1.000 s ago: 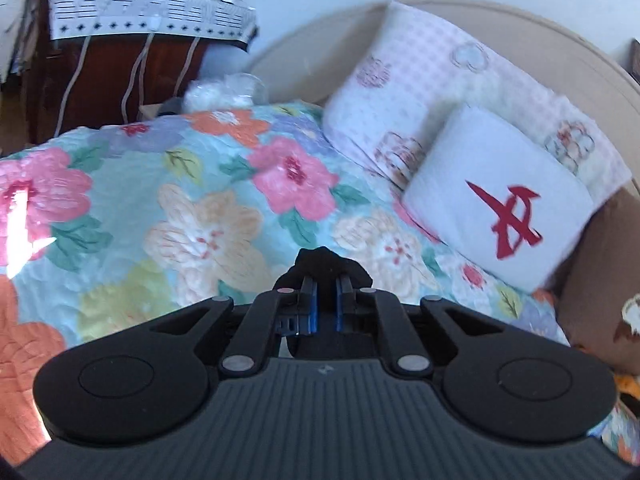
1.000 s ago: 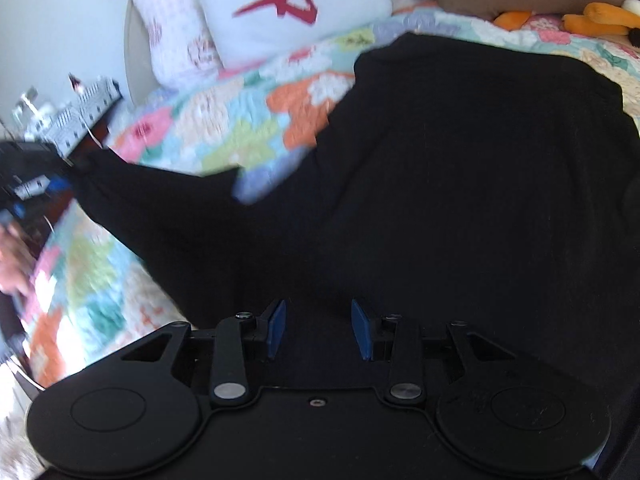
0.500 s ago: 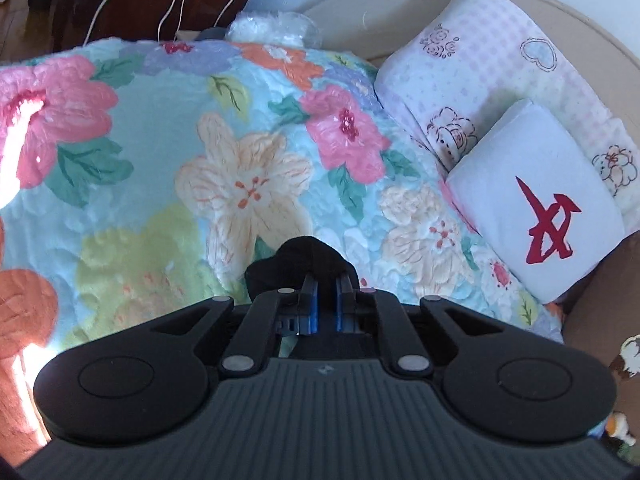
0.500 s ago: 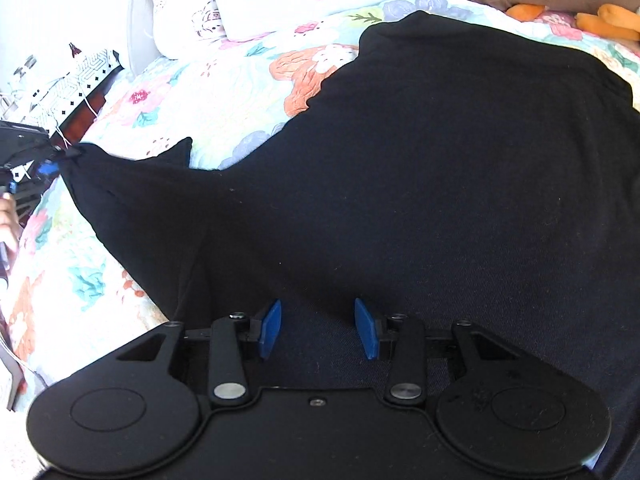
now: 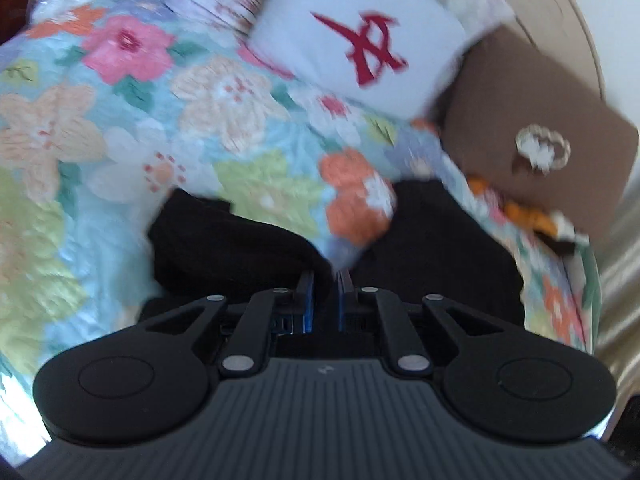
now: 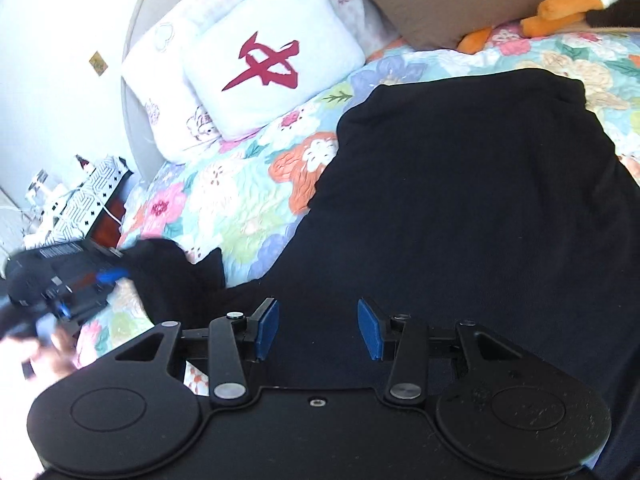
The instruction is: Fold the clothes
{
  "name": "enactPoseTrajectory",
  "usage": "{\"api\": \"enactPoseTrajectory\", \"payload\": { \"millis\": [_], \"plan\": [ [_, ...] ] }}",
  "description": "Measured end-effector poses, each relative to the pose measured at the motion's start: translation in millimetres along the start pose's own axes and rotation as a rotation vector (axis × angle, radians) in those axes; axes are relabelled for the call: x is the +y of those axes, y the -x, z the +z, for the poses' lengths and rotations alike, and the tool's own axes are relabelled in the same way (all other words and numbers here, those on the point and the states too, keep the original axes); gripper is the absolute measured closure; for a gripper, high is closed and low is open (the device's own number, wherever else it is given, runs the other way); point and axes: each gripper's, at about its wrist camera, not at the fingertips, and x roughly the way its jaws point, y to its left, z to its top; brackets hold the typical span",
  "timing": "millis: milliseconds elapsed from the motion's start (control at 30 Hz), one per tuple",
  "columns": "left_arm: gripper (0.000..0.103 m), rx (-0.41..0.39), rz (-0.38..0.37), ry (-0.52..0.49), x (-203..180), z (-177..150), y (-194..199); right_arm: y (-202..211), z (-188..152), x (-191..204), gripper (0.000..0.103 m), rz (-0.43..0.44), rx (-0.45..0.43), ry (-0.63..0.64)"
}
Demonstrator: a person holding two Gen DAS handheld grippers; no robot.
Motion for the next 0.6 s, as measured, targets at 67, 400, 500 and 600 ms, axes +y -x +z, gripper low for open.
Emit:
{"api": "enactPoseTrajectory", "payload": {
  "millis": [67, 400, 500, 600],
  "plan": [
    [0.094, 0.105, -0.098, -0.04, -16.9, -13.1, -15.7, 0.0, 2.2, -1.1, 0.054, -0.005, 0.005, 0.017],
    [0.05, 0.02, 0.085, 0.147, 49.0, 7.7, 15.5, -29.9, 20.7, 44.3, 0.054, 0.082, 0.042, 0.213],
    [0.05, -0.021, 0.107, 0.289, 85.2, 11.0, 20.3, -49.4, 26.8, 71.2, 0.054, 0.119, 0.053, 0.293],
    [0.05, -0.032, 0.156, 0.35, 112.9, 12.4, 17.8, -76.1, 30.2, 97.8, 0.051, 0.161, 0.09, 0.37]
  ]
}}
